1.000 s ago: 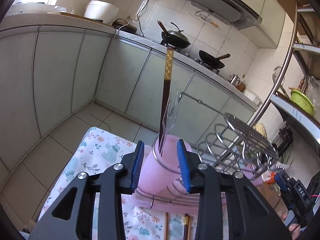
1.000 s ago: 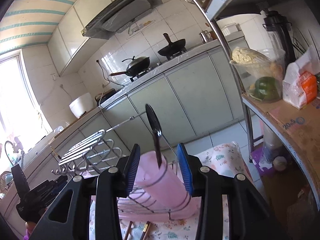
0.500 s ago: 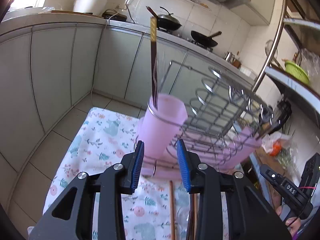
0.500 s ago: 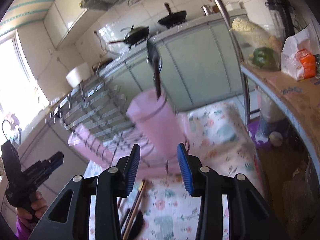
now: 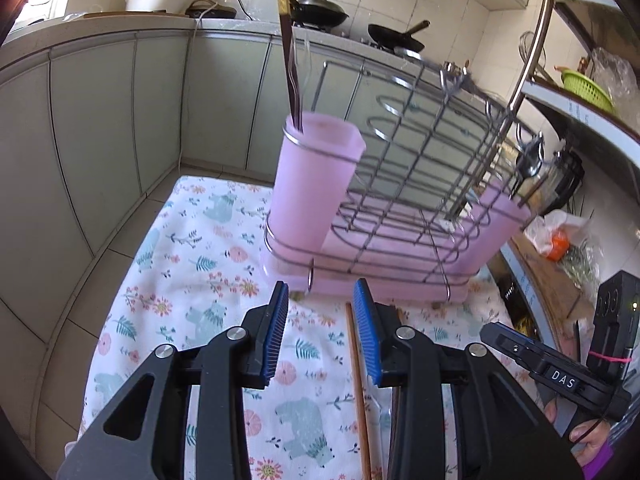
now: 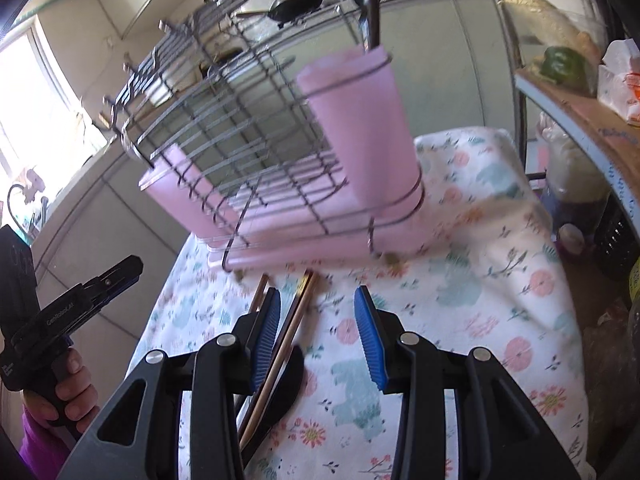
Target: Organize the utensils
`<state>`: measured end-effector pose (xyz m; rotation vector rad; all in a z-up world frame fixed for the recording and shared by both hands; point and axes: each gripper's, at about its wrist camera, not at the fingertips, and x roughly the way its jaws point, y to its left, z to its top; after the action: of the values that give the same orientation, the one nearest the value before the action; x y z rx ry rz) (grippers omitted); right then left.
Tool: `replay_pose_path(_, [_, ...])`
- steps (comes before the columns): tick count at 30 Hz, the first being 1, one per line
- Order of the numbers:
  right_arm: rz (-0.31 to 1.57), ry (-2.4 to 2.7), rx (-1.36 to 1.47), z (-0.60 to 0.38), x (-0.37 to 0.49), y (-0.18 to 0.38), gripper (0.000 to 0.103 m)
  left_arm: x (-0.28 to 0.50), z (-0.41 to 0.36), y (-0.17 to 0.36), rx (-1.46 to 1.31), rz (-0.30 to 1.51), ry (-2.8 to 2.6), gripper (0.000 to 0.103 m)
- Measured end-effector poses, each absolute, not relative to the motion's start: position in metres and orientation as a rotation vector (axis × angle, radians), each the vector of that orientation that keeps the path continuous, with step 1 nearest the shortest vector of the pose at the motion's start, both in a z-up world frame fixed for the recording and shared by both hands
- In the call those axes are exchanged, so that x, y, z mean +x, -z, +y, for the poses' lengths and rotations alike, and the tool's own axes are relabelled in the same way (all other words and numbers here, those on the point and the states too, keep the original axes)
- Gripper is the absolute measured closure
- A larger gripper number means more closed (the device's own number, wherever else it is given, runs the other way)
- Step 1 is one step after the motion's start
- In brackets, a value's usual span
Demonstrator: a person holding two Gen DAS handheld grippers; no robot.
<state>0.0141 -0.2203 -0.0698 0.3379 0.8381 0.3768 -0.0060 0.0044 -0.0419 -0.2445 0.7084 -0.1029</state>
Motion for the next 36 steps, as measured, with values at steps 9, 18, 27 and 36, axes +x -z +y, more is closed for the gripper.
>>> replay_pose_path(9, [0.883,-0.386,0.333,-0.214,0.014,0.079,0.064,-0.006,-0.007,0.056,-0.213,0.758,0.135,0.069])
replay_pose_path(18, [0.918,-0.388,0.344,-0.211,0.018,0.086,0.064,-0.003,-0.009,0.063,-0.208,0.788,0.146,0.069])
replay_pose_path(27, [0.953,-0.37,0.376,-0.217,0.022,0.096,0.064,0.002,-0.011,0.07,-0.215,0.83,0.157,0.069])
replay_pose_path(36, [0.974,-0.363,0.412,-0.228,0.027,0.102,0.066,0.005,-0.018,0.079,-0.187,0.879,0.204,0.069])
